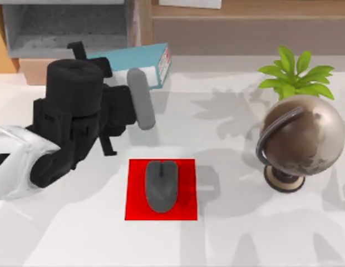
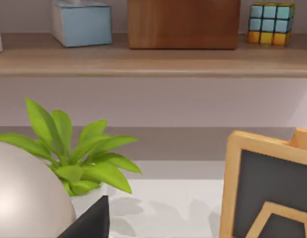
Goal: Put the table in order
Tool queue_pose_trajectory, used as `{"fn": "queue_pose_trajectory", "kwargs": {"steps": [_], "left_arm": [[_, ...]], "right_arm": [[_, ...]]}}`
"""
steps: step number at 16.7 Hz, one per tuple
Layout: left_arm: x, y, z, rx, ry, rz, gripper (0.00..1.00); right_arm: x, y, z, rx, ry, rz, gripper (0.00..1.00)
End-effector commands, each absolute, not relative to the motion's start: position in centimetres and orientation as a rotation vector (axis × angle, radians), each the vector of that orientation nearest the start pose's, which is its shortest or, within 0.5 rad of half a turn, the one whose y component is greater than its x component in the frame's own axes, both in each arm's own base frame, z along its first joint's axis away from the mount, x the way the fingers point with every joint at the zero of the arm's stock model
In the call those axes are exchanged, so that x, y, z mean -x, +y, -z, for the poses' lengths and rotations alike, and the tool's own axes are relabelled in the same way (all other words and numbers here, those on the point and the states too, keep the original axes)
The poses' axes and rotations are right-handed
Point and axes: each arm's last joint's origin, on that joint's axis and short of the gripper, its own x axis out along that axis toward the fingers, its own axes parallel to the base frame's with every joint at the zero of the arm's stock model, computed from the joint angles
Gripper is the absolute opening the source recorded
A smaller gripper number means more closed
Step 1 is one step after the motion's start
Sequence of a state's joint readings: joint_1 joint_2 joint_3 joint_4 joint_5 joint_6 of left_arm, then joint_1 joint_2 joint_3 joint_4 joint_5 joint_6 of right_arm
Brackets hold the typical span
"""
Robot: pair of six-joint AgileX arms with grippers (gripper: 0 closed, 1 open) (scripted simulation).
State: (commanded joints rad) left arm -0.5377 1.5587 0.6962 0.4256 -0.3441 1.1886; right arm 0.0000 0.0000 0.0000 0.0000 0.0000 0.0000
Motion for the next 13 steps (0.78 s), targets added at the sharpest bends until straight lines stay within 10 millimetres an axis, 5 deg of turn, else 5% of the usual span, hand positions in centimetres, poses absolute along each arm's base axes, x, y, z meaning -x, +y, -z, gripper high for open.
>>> {"fn": "queue_pose_trajectory", "kwargs": {"steps": [6,13], "left_arm": [[-31.1,-9.0,-16.9,-1.511,0.214,0.253,0.0],[-34.1,-7.4,-15.1,-1.564,0.188,0.222,0.0]], "right_arm": [[-10.6,-0.1,-16.0,0.0,0.0,0.0,1.0],[-10.6,-0.1,-16.0,0.0,0.0,0.0,1.0]]}}
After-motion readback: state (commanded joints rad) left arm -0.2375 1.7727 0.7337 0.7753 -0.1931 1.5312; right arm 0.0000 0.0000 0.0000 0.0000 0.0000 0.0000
